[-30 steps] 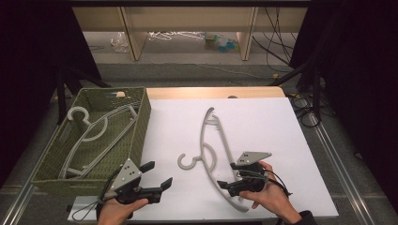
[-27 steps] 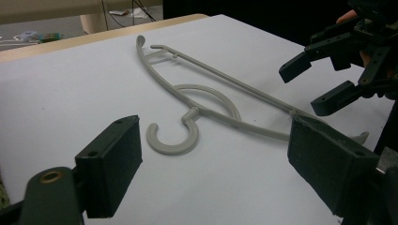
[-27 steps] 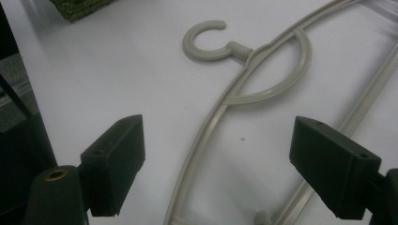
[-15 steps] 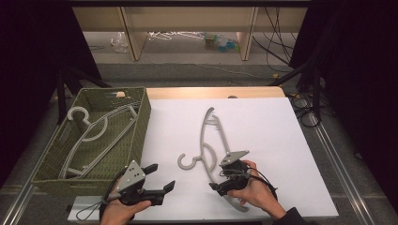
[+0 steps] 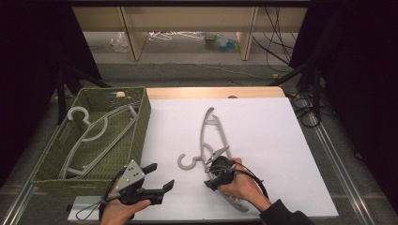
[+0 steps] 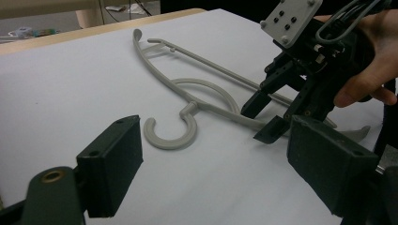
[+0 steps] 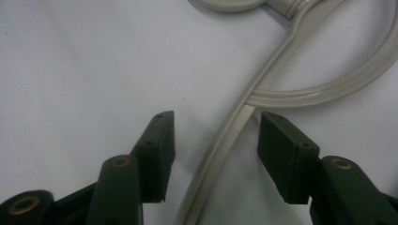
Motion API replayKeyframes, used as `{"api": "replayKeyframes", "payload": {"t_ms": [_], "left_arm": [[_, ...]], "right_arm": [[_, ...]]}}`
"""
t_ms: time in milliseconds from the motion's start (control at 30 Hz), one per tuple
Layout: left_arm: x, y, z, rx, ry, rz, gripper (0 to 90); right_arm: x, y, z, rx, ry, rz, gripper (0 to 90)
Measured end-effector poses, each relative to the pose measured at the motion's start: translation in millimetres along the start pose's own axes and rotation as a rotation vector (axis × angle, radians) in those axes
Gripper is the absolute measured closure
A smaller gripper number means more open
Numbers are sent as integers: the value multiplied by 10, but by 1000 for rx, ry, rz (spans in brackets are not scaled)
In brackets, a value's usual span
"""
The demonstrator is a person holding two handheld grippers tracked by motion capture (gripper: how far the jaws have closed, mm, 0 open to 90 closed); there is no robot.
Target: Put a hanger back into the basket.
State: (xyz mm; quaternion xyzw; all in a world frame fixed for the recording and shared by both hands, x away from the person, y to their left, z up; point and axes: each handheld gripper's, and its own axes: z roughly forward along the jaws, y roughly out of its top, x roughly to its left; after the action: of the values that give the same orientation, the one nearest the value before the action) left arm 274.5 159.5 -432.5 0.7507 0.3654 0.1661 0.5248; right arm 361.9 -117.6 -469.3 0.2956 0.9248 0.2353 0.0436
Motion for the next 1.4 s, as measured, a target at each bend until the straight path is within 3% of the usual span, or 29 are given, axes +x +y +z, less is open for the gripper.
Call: {"api": "replayKeyframes", "payload": {"t_ms": [100,200,467,533,600,633,833,900,1033,1100,1200,1267,1400], "left_arm": [[16,4,-1,-1,-9,20,188],[3,-8,15,-6,-15,-6,191],[34,-12,16,0,-18,7,202],[24,-16,19,-8,-11,-23,203],[28,-15,13,3,-10,-14,204],[37,-13,12,3,-16,-1,205],[28,-16,10,2,-15,-14,207],[41,-13,14,-1,-25,11,208],[35,-9,10,8,-24,13,213],[15,-14,13,12,-14,-11,214],[22,-19,26,8,-34,4,216],[16,-15,33,21,-22,24,230],[23,-16,64,42,-22,54,240]], "right_arm": [[-6,31,5,21,-12,-3,539],[-28,53,5,36,-23,6,605],[-18,109,19,71,-38,-8,625],[-18,108,17,71,-36,-16,649],[-21,108,17,69,-38,-21,668],[-27,107,16,69,-38,-14,673],[-101,101,10,64,-14,23,749],[-128,103,10,65,-7,34,779],[-163,100,10,61,9,43,795],[-168,103,10,64,12,48,798],[-179,105,8,64,16,35,806],[-184,103,1,65,28,20,819],[-182,105,-35,101,36,-49,821]]}}
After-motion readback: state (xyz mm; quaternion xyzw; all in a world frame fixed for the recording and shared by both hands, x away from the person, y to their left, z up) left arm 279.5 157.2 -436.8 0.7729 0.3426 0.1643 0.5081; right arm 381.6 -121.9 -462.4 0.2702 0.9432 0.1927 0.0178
